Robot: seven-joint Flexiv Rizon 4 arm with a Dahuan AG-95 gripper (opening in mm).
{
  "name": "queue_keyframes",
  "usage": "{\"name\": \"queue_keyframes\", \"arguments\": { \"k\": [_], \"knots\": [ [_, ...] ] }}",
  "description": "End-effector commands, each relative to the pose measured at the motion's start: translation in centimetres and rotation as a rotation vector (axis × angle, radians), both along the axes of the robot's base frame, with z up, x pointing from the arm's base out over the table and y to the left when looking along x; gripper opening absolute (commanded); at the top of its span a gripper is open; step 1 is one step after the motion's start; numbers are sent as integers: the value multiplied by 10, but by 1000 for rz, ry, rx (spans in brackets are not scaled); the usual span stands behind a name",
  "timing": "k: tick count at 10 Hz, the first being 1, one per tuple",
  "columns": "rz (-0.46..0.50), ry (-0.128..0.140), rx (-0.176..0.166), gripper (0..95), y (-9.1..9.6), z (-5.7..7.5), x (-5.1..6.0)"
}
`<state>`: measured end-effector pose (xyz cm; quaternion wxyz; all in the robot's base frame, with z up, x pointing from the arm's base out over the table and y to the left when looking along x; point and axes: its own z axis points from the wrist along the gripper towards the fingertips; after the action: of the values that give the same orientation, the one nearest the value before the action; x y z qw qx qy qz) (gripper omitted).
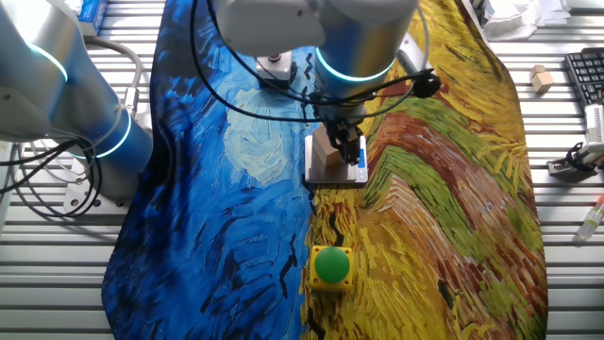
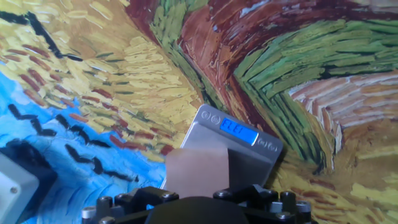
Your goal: Place the block on the scale
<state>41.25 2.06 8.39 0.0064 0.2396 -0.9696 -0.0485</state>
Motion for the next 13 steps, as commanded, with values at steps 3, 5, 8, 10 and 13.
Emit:
{"name": "queue_keyframes", "arguments": {
  "k": [3,5,8,10,13],
  "knots": [
    [-13,0,23,760,0,8,1],
    [-25,5,39,760,0,14,4],
    [-49,43,39,760,1,28,13],
    [-76,67,16,190,2,37,26],
    [-81,55,-24,0,13,26,49]
  ]
}}
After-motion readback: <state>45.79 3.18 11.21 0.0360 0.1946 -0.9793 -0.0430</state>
